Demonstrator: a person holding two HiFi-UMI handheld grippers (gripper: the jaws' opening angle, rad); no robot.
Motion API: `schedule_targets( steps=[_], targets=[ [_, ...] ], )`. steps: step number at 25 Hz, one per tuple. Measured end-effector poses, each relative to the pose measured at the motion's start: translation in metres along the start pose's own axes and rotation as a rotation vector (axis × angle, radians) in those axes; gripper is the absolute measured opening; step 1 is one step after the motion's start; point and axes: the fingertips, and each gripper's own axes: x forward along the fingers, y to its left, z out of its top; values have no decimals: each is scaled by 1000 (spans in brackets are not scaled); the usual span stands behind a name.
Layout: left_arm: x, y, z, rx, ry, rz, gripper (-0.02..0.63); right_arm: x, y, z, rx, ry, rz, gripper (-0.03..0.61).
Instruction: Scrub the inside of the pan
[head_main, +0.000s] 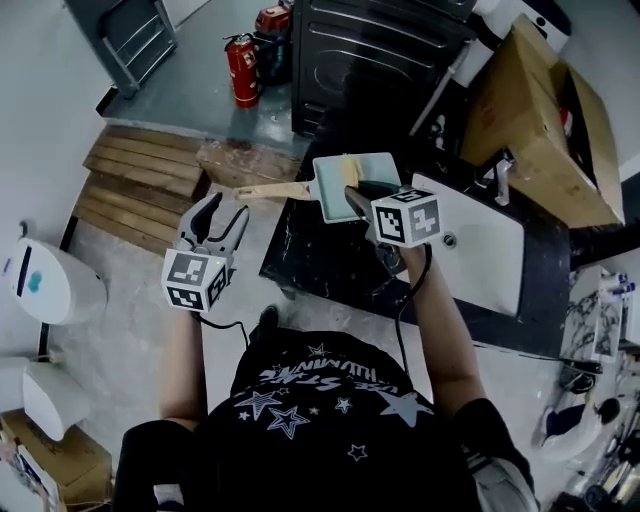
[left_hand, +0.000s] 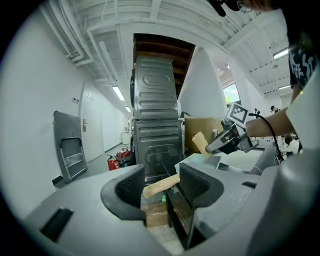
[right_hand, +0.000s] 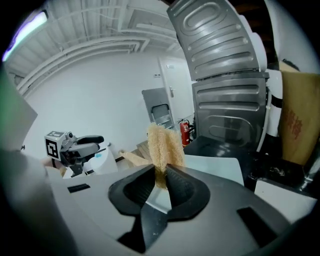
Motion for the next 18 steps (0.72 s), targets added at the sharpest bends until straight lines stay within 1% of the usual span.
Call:
schedule_targets(
  steps=[3, 8, 12, 13, 15, 18],
  targets=[
    [-5, -25, 1, -17, -7, 23, 222, -18, -7, -1, -25, -66, -15, 67],
    [-11, -72, -5, -49, 2, 36, 211, -43, -3, -16, -83, -104, 48, 67],
    [-16, -107, -7, -64, -1, 59, 144, -64, 1, -34, -129, -120, 92, 67],
    [-17, -116, -8, -65, -2, 66, 122, -71, 2, -39, -141, -124, 103, 67],
    [-19, -132, -9, -73, -5, 80, 58, -83, 5, -49, -164, -129, 118, 66],
    [-21, -160, -12, -98, -8, 87, 38, -102, 7, -66, -182, -132, 136, 64]
  ],
)
